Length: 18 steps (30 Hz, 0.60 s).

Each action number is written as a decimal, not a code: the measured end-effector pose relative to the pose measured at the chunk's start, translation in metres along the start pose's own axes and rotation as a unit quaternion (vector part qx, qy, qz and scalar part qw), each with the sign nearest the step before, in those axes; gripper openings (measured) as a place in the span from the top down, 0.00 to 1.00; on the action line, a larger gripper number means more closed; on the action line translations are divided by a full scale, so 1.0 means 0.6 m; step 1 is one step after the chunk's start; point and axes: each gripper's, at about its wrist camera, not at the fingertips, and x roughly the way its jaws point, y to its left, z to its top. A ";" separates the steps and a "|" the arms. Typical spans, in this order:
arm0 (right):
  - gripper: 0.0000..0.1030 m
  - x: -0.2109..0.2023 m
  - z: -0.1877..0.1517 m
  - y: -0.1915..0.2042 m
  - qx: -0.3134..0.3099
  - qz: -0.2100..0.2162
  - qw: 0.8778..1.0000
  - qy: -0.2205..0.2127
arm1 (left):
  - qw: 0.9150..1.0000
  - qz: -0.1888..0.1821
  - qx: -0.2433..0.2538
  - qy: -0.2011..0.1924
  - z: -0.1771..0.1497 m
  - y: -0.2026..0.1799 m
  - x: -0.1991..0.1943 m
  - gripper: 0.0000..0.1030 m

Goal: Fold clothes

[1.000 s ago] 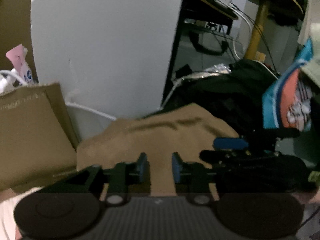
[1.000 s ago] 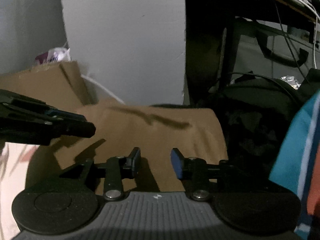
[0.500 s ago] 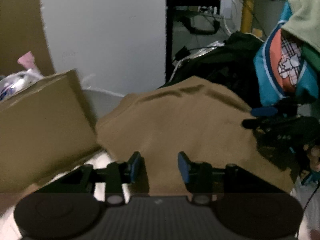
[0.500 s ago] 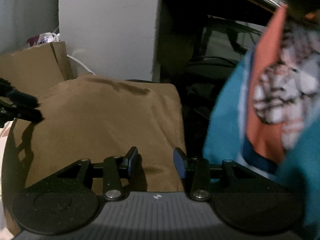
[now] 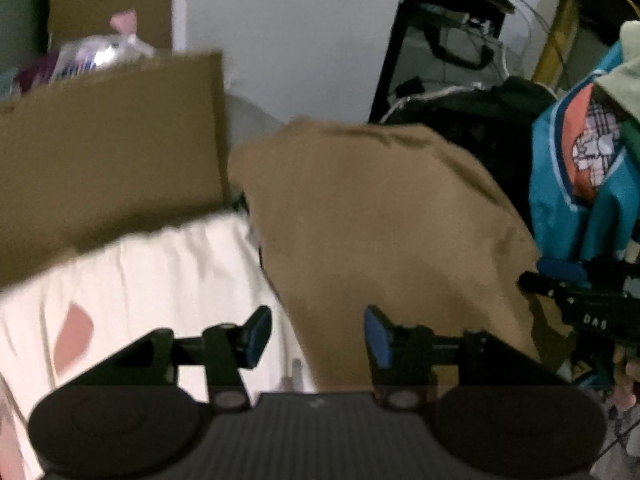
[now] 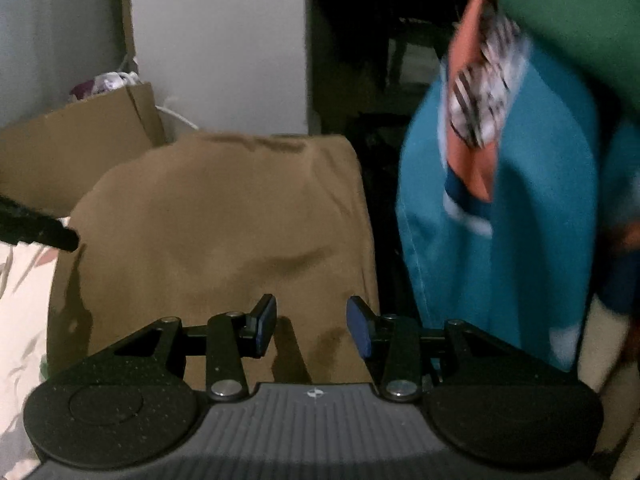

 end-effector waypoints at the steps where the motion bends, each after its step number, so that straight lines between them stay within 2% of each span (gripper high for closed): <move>1: 0.56 -0.003 -0.006 -0.001 -0.001 -0.003 1.000 0.001 | 1.000 -0.003 -0.004 0.006 -0.009 0.002 0.003 0.50; 2: 0.56 -0.005 -0.011 -0.002 -0.003 -0.006 1.000 0.002 | 1.000 -0.006 -0.009 0.013 -0.017 0.003 0.006 0.56; 3: 0.56 -0.007 -0.016 -0.002 -0.006 -0.006 1.000 0.004 | 1.000 -0.008 -0.013 0.017 -0.027 0.005 0.007 0.57; 10: 0.56 -0.018 -0.051 -0.010 -0.017 -0.013 0.999 0.027 | 0.997 -0.021 -0.068 0.037 -0.085 0.018 0.013 0.59; 18: 0.56 -0.030 -0.092 -0.013 -0.019 -0.022 0.998 0.052 | 0.989 -0.074 -0.106 0.076 -0.151 0.015 0.036 0.61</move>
